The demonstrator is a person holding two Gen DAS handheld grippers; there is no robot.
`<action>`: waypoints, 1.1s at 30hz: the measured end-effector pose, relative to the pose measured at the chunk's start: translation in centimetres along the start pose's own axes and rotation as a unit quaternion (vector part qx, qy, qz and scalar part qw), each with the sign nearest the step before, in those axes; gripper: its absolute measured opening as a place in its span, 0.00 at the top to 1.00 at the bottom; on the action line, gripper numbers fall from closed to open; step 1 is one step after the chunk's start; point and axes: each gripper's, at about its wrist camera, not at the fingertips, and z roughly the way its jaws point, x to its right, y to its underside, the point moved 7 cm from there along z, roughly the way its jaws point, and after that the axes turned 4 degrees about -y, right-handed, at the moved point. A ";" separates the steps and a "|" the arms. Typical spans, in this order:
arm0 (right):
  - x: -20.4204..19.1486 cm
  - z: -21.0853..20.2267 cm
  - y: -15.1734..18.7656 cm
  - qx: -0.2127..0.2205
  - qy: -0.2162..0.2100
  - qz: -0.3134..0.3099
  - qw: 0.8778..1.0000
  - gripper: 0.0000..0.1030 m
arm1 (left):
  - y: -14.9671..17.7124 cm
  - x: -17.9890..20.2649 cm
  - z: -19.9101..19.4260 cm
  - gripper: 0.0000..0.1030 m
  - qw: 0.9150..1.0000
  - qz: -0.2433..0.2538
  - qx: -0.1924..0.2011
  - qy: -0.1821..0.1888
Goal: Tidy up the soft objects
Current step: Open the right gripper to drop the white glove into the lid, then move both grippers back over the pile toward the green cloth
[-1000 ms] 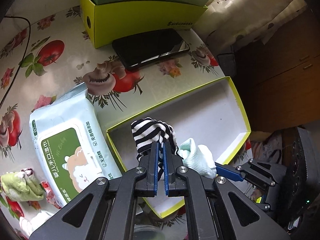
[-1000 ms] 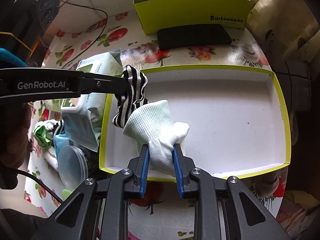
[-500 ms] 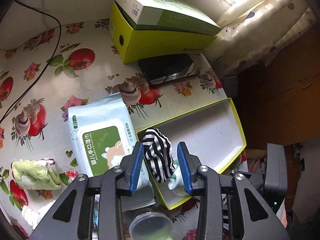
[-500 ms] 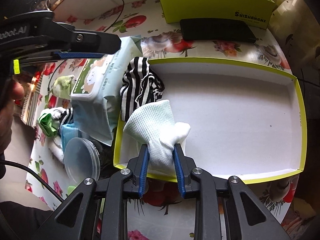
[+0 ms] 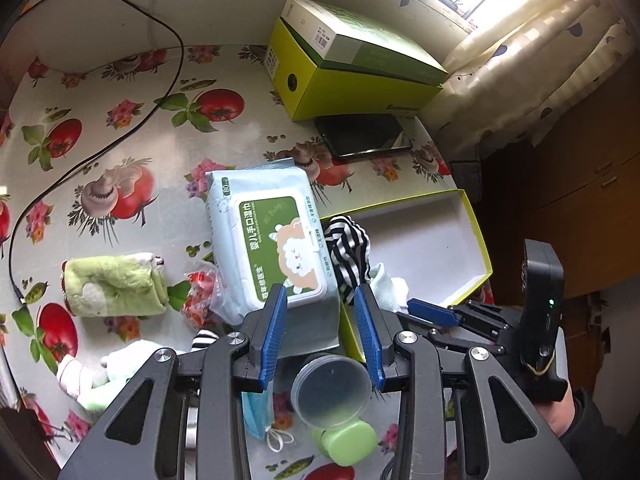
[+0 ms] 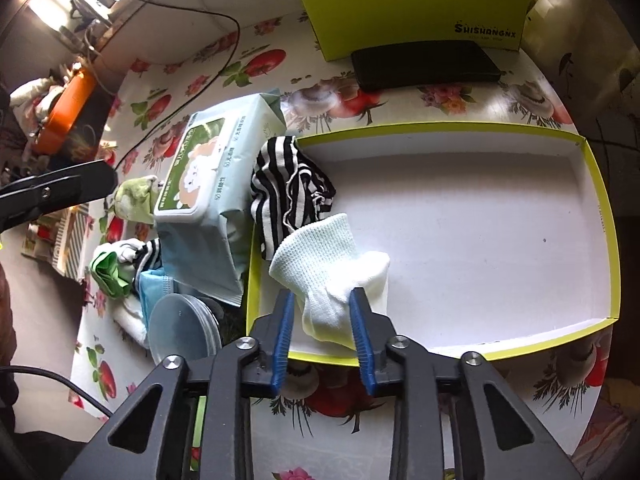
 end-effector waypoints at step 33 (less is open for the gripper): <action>-10.8 -6.2 2.8 0.026 -0.015 -0.098 0.995 0.49 | 7.0 -6.1 -6.0 0.65 0.994 -0.049 0.046 -0.084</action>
